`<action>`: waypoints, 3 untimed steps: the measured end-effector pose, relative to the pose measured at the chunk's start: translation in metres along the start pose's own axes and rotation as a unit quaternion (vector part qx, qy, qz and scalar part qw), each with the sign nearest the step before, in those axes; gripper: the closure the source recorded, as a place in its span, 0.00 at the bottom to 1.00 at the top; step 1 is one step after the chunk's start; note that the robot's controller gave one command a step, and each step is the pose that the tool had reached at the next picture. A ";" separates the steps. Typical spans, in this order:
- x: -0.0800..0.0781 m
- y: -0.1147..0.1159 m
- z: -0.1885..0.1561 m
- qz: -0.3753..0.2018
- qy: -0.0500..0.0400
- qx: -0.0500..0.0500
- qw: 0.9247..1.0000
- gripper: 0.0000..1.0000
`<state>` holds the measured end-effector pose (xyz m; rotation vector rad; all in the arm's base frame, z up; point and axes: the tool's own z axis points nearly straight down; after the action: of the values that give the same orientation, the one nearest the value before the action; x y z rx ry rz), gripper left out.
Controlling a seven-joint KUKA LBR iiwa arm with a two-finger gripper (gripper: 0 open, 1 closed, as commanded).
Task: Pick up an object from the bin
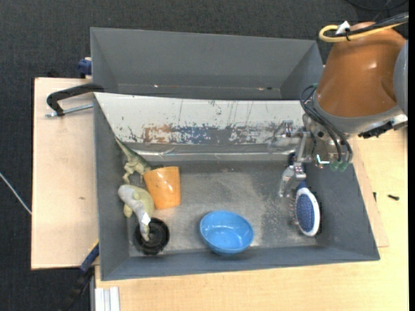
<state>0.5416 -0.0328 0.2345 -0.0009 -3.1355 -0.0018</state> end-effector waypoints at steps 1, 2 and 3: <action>0.017 0.106 0.162 -0.105 -0.008 0.001 0.994 0.00; 0.049 0.103 0.134 -0.308 -0.003 0.001 0.952 0.00; 0.048 0.075 0.134 -0.245 -0.003 0.001 0.970 0.00</action>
Offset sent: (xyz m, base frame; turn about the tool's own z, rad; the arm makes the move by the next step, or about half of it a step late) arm -0.0219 0.1042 -0.1645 -0.2081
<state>0.4929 0.0426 0.1005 0.7680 -3.0463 -0.0013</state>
